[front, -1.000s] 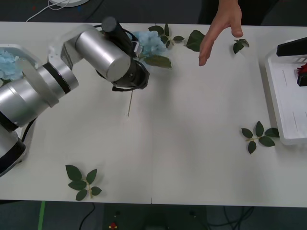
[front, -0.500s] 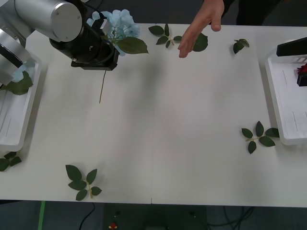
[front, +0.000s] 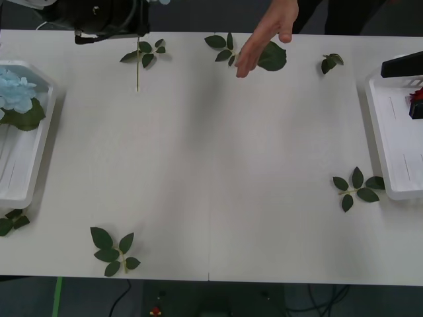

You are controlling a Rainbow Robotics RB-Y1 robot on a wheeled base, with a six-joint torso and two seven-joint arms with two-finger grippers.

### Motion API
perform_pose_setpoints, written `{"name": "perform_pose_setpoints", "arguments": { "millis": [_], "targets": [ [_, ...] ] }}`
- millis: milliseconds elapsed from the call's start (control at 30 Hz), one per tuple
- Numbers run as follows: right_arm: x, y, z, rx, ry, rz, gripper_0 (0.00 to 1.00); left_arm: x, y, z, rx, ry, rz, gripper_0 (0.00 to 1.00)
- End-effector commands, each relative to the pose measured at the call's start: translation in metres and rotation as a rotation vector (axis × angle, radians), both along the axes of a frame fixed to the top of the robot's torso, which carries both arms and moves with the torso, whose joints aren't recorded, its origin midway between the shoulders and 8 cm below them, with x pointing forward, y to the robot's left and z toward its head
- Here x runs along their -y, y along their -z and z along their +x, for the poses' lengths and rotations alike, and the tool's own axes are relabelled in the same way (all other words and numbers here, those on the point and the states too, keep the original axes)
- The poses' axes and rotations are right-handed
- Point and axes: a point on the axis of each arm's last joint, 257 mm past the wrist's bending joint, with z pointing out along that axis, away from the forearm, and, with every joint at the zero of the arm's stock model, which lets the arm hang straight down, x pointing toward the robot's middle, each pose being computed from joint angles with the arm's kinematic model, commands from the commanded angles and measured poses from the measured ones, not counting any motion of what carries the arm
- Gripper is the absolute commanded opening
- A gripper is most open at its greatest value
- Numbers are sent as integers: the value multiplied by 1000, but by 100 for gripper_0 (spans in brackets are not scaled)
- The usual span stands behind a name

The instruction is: Place the red flowers into the right box and the blue flowers into the left box. If a person shows an open palm, hand one flower to the person first, then continue sorting.

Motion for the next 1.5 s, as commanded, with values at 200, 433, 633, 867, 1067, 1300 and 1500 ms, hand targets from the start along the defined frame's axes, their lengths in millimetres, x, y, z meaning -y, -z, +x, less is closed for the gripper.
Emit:
{"name": "perform_pose_setpoints", "arguments": {
  "millis": [200, 433, 633, 867, 1067, 1300, 1500],
  "targets": [
    [-2, -3, -5, 28, -17, -8, 100, 62, -125, 15, 414, 129, -123, 0],
    [-2, -3, -5, 28, -17, -8, 100, 107, -138, 37, 592, 130, -224, 0],
    [-2, -3, -5, 28, -17, -8, 100, 123, -121, 56, 685, 98, -201, 0],
    [-2, -3, -5, 28, -17, -8, 100, 125, -111, 68, 771, 56, -173, 0],
    [-2, -3, -5, 28, -17, -8, 100, 128, -112, 67, 789, 63, -150, 0],
    [-2, -3, -5, 28, -17, -8, 100, 133, -131, 64, 815, 67, -170, 0],
    [-2, -3, -5, 28, -17, -8, 100, 136, -138, 63, 814, 71, -194, 0]
  ]
}}
